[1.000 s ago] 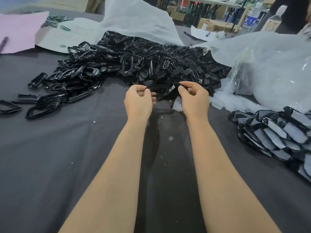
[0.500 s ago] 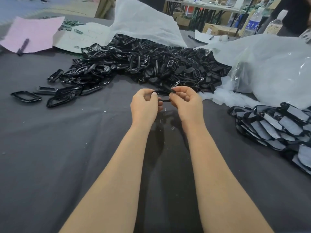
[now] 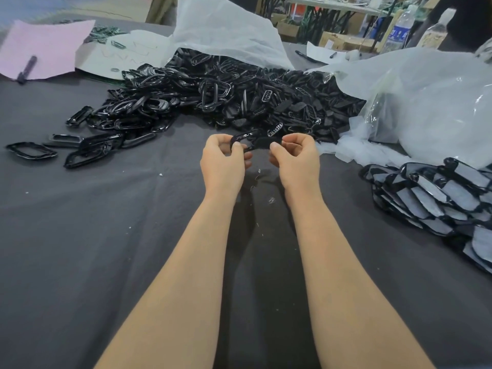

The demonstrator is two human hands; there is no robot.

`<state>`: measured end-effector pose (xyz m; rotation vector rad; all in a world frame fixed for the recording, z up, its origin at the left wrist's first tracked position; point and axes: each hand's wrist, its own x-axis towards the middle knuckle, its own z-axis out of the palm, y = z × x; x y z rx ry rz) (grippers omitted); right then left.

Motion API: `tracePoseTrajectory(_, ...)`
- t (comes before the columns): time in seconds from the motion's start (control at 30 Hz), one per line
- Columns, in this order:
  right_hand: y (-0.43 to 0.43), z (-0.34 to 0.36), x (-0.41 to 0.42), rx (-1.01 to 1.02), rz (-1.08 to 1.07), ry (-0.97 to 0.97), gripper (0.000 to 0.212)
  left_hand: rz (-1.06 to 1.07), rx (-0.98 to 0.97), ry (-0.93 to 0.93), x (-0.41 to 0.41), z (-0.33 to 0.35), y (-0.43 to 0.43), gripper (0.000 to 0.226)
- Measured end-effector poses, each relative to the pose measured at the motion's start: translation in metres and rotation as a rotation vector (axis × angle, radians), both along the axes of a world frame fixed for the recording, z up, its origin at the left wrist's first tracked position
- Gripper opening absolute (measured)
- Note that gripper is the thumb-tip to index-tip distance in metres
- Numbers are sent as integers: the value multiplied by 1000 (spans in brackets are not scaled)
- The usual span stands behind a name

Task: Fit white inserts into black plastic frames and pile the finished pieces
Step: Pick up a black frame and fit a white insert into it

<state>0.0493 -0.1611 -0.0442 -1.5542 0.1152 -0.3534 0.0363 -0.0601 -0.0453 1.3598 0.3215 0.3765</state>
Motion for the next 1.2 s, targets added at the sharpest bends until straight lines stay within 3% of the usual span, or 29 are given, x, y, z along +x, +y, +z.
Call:
tracePoseTrajectory(0.2,0,1,0,91,33,-2,21,-11,16,-12,0,0,1,13)
tracePoseTrajectory(0.5,1,4,-1,437,115,117,13,1,-10,-20,-1,0,1,13)
tracePoseTrajectory(0.73,-1,6,1,257,109,140,27,-10,4,-30,-1,1,0,20)
tracePoseTrajectory(0.87,-2,8,1,412,74,118,15,-20,17,-31,-2,2,1,22)
tracePoseTrajectory(0.97,-1,9,-1,471,96,69,22,-27,35,-31,-2,2,1,22)
tracePoseTrajectory(1.03,-1,9,-2,378,93,36,28,-36,54,-33,-2,2,0,24)
tracePoseTrajectory(1.2,-3,8,-3,194,26,9,18,-48,109,-42,-3,2,0,24)
